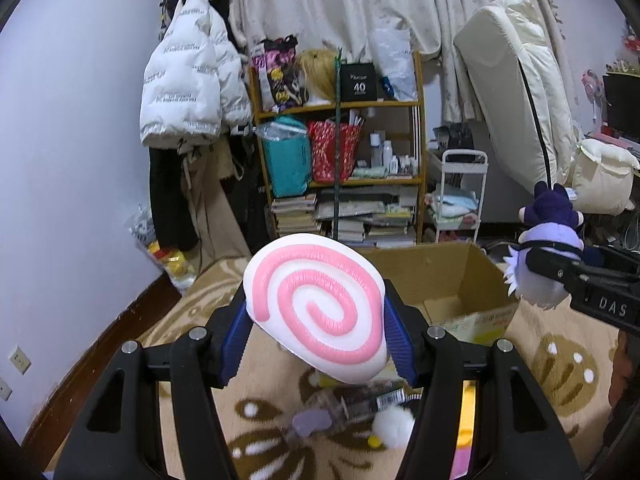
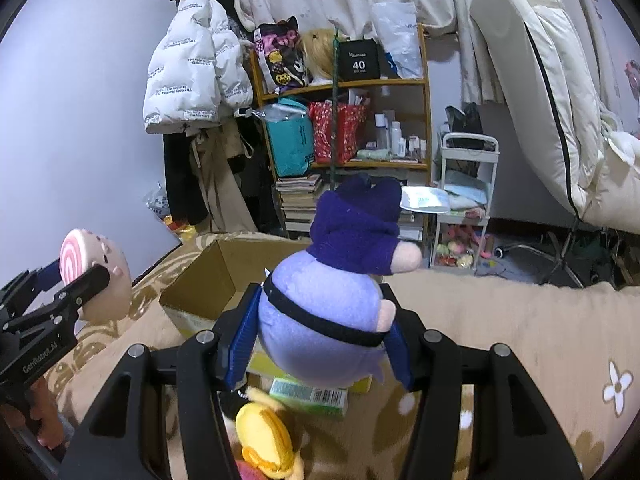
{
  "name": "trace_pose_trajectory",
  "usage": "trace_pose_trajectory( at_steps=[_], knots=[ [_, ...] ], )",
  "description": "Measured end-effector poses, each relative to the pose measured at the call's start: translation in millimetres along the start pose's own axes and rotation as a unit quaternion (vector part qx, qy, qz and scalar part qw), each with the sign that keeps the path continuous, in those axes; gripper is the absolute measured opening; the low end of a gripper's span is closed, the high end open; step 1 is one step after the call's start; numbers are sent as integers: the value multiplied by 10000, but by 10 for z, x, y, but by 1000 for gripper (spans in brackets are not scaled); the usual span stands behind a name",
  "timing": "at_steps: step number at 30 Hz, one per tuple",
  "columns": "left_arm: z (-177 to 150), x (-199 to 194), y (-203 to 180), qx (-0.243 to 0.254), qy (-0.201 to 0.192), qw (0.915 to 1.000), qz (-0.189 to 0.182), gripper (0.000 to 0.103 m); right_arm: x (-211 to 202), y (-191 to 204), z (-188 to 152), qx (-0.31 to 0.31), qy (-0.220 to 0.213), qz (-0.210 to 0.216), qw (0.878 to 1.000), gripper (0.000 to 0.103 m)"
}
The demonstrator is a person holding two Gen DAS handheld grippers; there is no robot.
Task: Organize soft objects
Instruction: 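Carry the pink-swirl cushion and purple doll over the box with both grippers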
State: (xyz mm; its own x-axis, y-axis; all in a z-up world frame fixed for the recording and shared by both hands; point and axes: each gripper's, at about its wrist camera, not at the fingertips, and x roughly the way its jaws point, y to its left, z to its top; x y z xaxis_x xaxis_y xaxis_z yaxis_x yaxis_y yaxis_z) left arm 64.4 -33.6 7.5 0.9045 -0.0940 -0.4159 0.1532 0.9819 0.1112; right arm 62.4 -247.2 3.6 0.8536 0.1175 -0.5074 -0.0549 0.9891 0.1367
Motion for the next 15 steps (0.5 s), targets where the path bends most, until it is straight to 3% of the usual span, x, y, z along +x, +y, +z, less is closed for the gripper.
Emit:
trace_pose_trajectory(
  at_steps=[10,15],
  knots=[
    [199,441,-115,50,-59,10000,-47,60,210,-30,75,-106,-71,67,9999,60],
    [178,681,-160,-43,140,9995,-275,61,390,-6,69,-155,-19,122,9998,60]
  ],
)
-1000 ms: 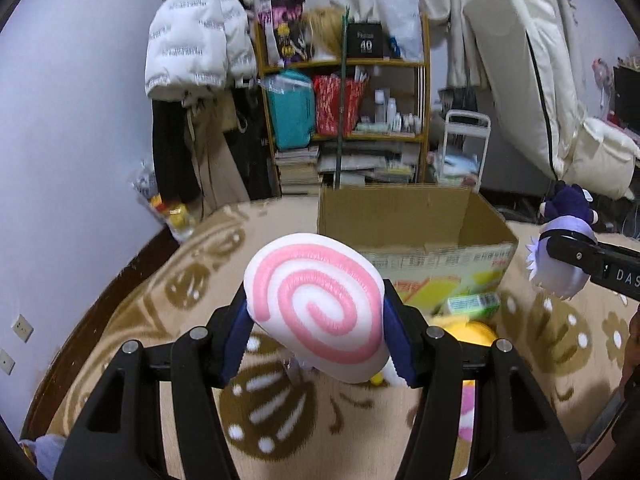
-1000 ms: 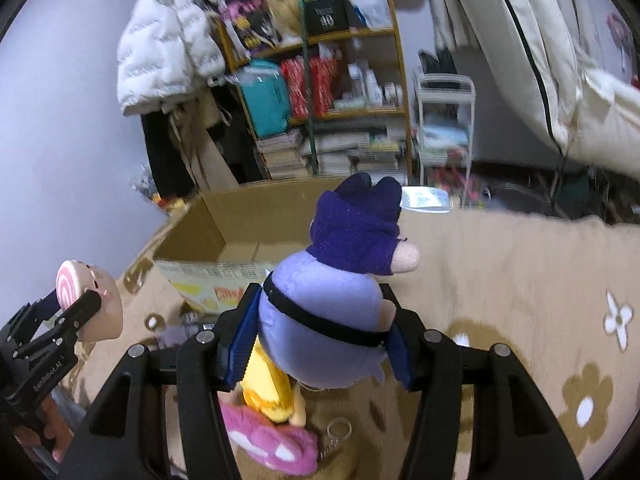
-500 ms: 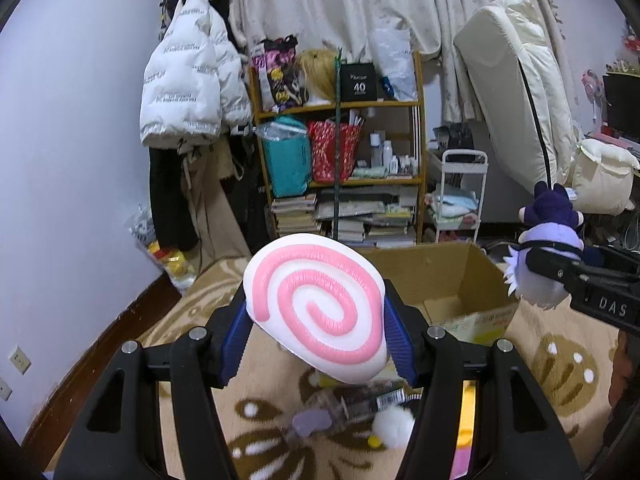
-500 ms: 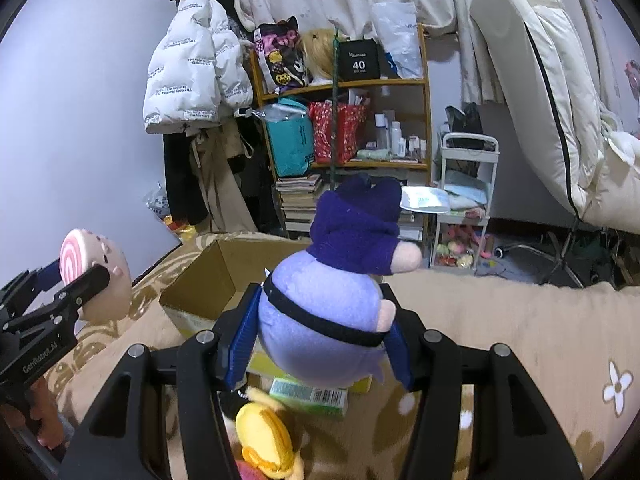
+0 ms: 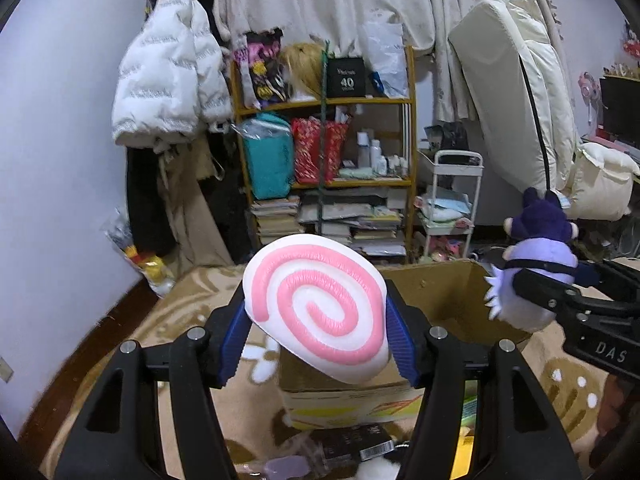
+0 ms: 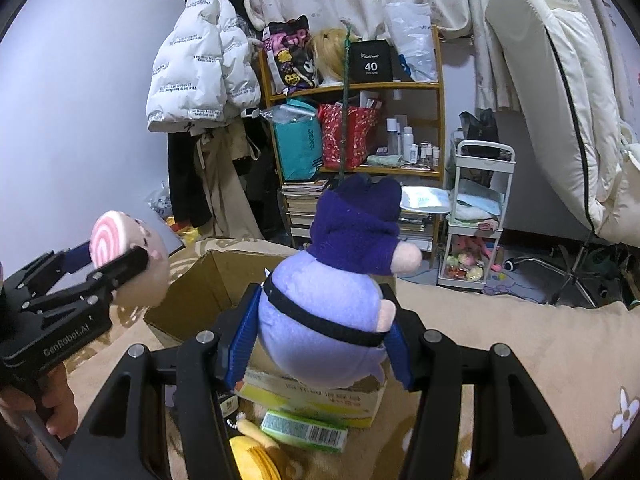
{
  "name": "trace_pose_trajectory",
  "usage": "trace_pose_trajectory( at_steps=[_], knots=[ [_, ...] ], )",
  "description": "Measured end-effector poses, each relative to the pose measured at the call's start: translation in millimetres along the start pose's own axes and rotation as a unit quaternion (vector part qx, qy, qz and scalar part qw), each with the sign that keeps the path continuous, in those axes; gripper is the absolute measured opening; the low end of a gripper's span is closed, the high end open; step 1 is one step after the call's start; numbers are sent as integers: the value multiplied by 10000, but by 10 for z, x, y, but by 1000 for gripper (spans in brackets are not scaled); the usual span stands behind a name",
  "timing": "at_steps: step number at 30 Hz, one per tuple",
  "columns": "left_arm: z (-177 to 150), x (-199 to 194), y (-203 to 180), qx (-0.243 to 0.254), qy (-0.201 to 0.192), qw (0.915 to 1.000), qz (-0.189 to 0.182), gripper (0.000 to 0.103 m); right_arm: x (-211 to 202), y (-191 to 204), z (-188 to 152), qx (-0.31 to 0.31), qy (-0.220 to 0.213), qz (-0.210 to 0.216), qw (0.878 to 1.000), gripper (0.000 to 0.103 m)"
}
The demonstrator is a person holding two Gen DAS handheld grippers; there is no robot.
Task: Organize soft objects
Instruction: 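Carry the pink-swirl cushion and purple doll over the box with both grippers, then open both grippers to drop the cushion and doll into the box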
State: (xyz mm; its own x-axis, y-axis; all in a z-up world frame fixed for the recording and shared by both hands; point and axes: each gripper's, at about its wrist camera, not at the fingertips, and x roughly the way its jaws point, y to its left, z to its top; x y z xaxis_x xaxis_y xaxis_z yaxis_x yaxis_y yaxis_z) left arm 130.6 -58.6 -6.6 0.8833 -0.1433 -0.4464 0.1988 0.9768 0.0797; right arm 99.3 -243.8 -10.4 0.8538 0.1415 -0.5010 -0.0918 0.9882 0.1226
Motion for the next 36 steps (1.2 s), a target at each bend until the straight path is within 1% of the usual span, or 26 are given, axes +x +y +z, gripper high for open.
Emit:
trace_pose_trajectory(
  at_steps=[2,10,15,19,21,25,29,31,33,36],
  knots=[
    [-24,101,-29,41,79,10000,43,61,89,-2,-2,21,53,28,10000,60],
    [-86,411,-83,58,365,9993,-50,63,370,-42,-53,125,263,128,9995,60],
    [-136,543,-51,-75,656,9976,-185,63,475,-66,-105,93,372,127,9992,60],
    [-154,552,-74,23,633,9978,-178,65,495,-111,-122,182,410,188,9988,60],
    [-175,571,-92,41,678,9975,-205,65,497,-120,-130,193,420,207,9987,60],
    [-247,630,-151,232,799,9964,-170,68,511,-125,-133,240,486,252,9982,62],
    [-272,664,-161,228,887,9957,-155,69,518,-102,-142,210,506,264,9981,63],
    [-263,643,-145,212,826,9963,-127,71,525,-90,-151,215,507,279,9981,63],
    [-257,609,-125,179,755,9969,-100,80,529,-85,-152,216,517,286,9980,63],
    [-240,576,-84,121,735,9972,-103,82,529,-76,-163,232,547,342,9976,65]
  ],
)
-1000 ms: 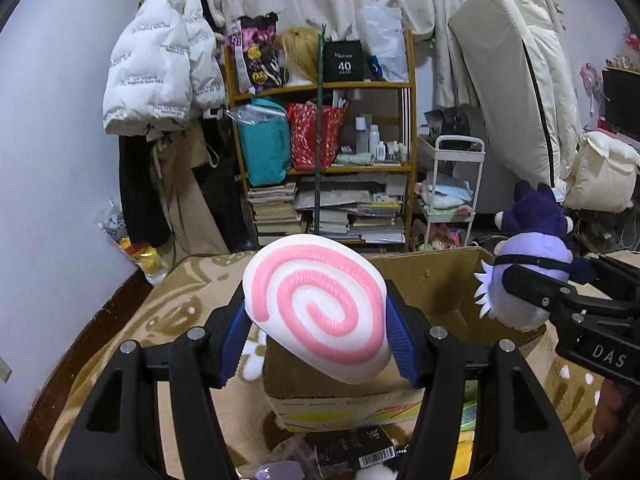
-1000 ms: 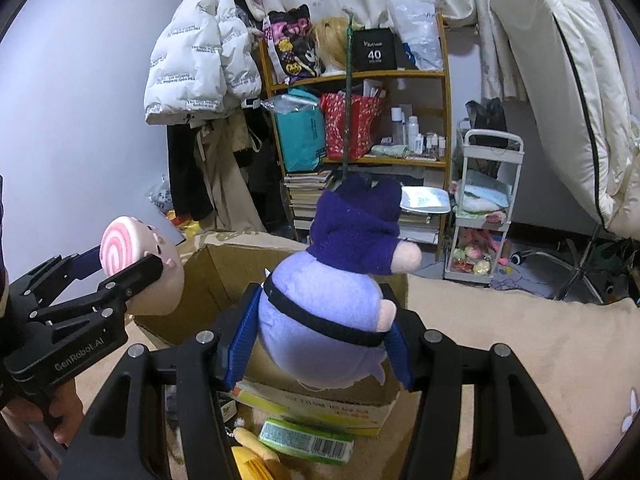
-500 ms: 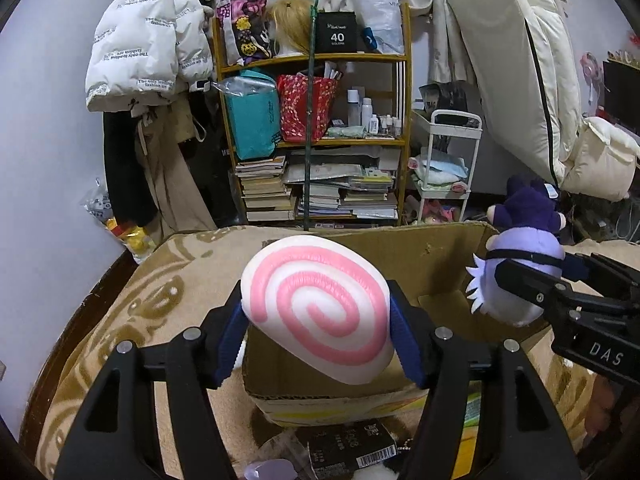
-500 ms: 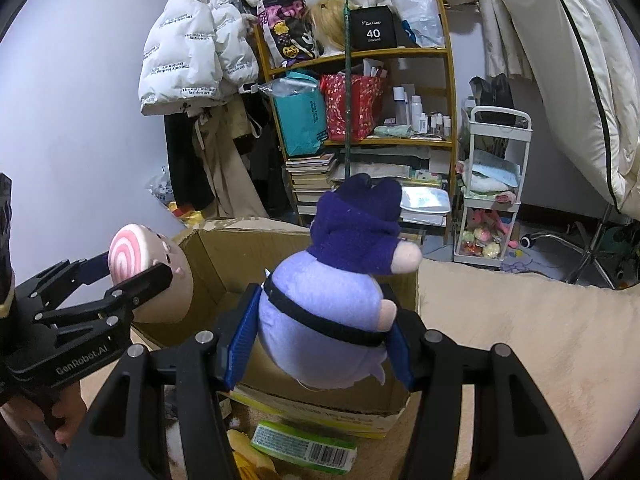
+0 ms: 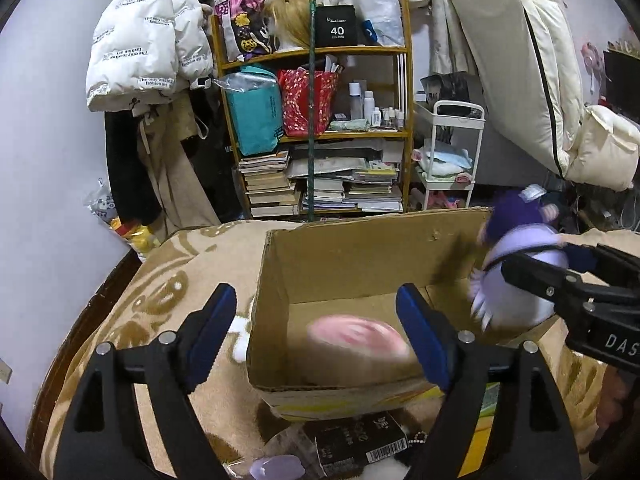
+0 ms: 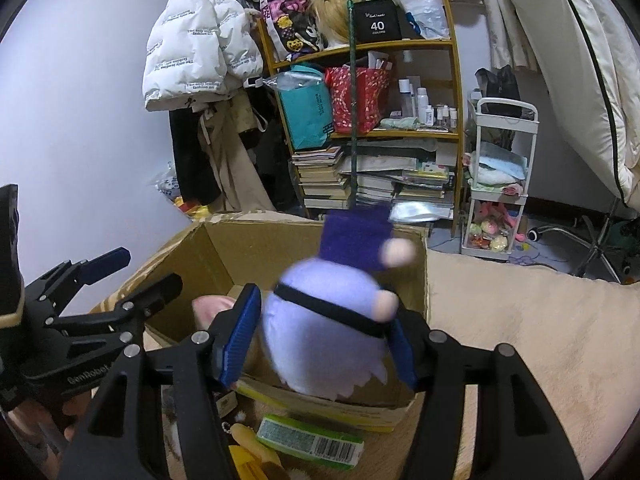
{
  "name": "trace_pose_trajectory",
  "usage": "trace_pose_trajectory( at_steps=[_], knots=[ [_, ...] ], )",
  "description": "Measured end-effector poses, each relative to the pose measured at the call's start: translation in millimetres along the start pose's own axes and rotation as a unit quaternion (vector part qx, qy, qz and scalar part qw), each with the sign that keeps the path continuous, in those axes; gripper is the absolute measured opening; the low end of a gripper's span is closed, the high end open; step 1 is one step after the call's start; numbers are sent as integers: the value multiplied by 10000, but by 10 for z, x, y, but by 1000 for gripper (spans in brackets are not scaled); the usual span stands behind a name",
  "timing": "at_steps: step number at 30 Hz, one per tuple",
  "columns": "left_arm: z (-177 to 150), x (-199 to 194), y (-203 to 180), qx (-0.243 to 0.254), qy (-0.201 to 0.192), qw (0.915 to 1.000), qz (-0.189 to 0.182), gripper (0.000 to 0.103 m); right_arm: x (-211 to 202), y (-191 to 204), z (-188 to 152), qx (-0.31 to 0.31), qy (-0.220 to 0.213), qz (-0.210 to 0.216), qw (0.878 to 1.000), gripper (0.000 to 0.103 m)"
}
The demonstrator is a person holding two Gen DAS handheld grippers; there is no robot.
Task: Organize soft objects
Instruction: 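Open both grippers to drop the cushion and doll into the box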
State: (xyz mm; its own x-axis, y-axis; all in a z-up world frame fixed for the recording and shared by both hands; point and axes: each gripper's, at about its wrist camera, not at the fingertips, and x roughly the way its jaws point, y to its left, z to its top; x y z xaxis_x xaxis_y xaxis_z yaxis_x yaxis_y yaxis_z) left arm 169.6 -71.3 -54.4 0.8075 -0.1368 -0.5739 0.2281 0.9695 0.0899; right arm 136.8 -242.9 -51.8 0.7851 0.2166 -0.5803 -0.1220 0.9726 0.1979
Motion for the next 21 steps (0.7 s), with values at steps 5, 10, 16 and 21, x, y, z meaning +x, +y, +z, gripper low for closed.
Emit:
trace_pose_trajectory(
  at_steps=[5,10,16,21],
  knots=[
    [6,-42,43,-50,45,9999,75,88,-56,37,4,-3,-94,10,10000,81],
    [-5,-144,114,-122,84,9997,181,97,-90,42,1,22,-108,-10,9999,95],
    [-49,-307,192,-159,190,9994,260,97,-239,75,-70,55,-59,-105,9999,100],
    [-119,-482,235,-198,355,9988,272,98,-442,146,-150,-19,-45,-264,9996,103]
  ],
)
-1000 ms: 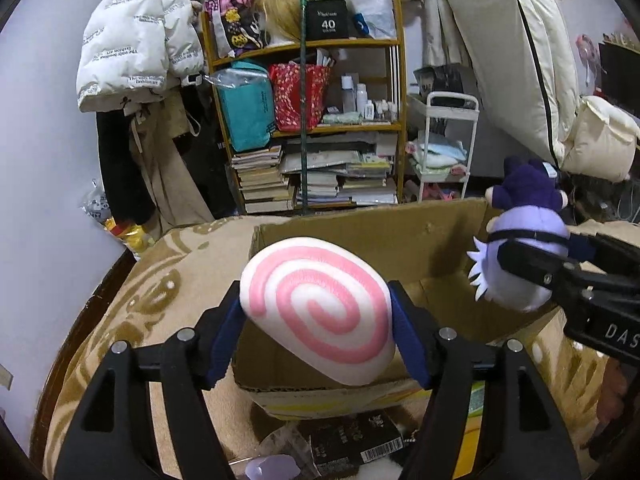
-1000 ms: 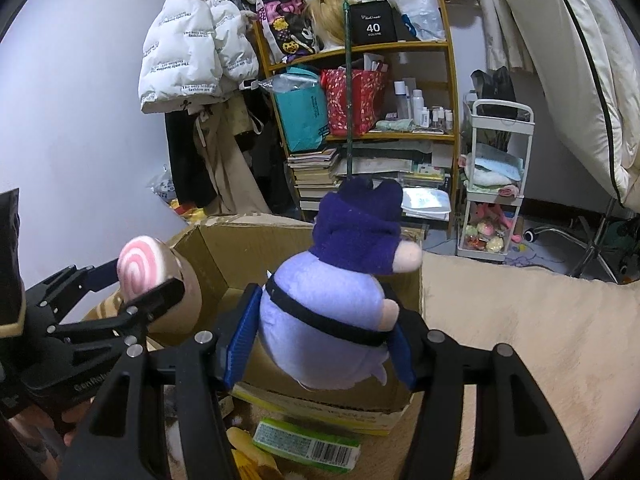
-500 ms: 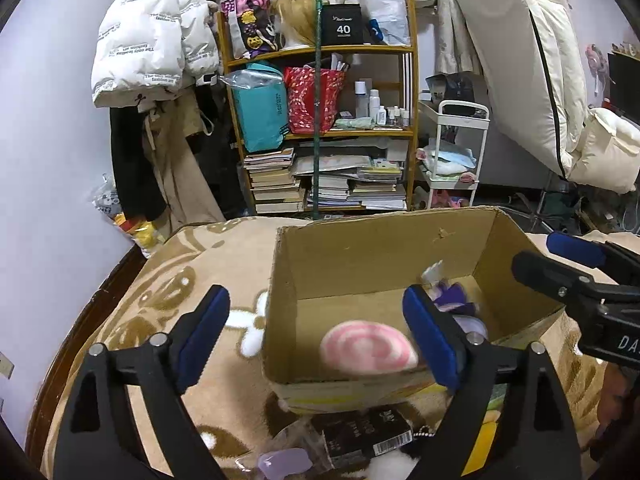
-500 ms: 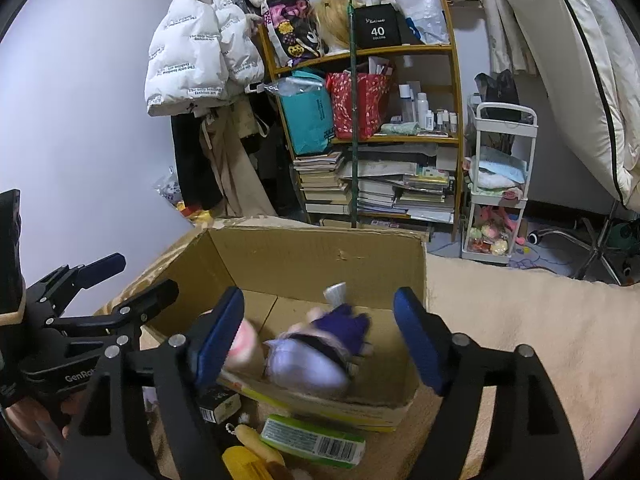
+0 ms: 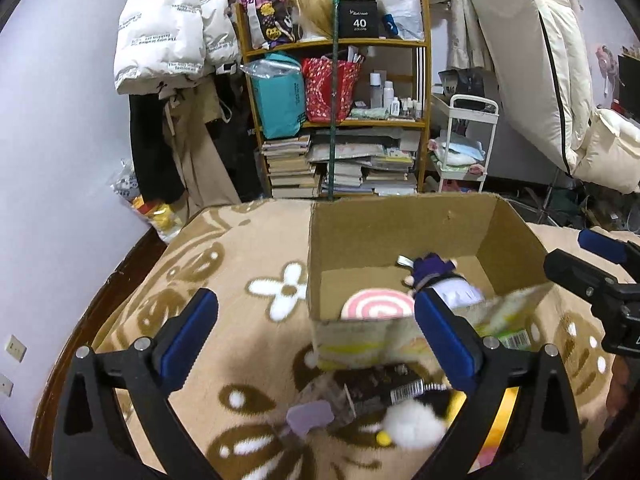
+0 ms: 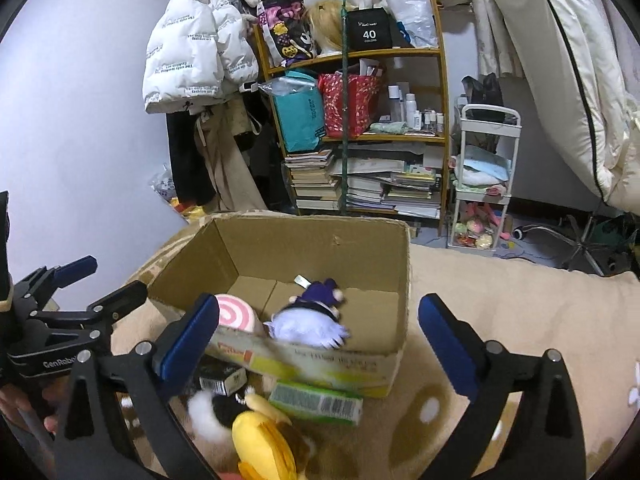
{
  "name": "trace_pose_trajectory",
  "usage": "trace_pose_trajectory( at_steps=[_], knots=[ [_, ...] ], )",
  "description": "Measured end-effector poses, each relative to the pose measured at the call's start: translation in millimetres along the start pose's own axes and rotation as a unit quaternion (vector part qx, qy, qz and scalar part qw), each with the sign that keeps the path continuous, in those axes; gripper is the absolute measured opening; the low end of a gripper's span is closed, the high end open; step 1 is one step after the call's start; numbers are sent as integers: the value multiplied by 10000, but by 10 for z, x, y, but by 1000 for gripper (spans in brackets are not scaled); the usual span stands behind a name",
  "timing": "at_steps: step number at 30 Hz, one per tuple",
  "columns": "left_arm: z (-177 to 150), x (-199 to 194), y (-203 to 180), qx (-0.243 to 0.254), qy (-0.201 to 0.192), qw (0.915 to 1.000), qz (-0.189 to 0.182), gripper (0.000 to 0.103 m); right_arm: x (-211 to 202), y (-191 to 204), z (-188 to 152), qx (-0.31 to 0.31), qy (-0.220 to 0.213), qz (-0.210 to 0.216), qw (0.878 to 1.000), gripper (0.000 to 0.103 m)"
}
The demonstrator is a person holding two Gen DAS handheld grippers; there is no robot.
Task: Organize soft objects
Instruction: 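Open both grippers to drop the cushion and doll into the box, then grasp the clear plastic bag with the left gripper while the right grasps the pink plush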
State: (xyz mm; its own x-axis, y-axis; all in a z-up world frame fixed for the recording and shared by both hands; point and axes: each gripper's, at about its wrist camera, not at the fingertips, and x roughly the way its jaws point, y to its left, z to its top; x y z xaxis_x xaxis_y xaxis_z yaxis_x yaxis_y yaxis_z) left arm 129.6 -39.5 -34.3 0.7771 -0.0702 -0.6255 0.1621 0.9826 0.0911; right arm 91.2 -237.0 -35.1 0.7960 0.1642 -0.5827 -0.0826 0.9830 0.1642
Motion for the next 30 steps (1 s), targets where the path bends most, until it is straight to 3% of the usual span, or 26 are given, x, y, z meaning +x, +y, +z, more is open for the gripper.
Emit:
trace_pose_trajectory(
  at_steps=[9,22,30],
  knots=[
    [-153,-265,54,23,305,9995,92,98,-300,89,-124,22,262,-54,9996,103],
    [-440,-442,233,-181,1002,9948,-66,98,-521,253,-495,-16,1239,-33,9923,103],
    [-551,-284,317,-301,1558,9873,-114,98,-383,338,-659,-74,1841,59,9829,103]
  ],
)
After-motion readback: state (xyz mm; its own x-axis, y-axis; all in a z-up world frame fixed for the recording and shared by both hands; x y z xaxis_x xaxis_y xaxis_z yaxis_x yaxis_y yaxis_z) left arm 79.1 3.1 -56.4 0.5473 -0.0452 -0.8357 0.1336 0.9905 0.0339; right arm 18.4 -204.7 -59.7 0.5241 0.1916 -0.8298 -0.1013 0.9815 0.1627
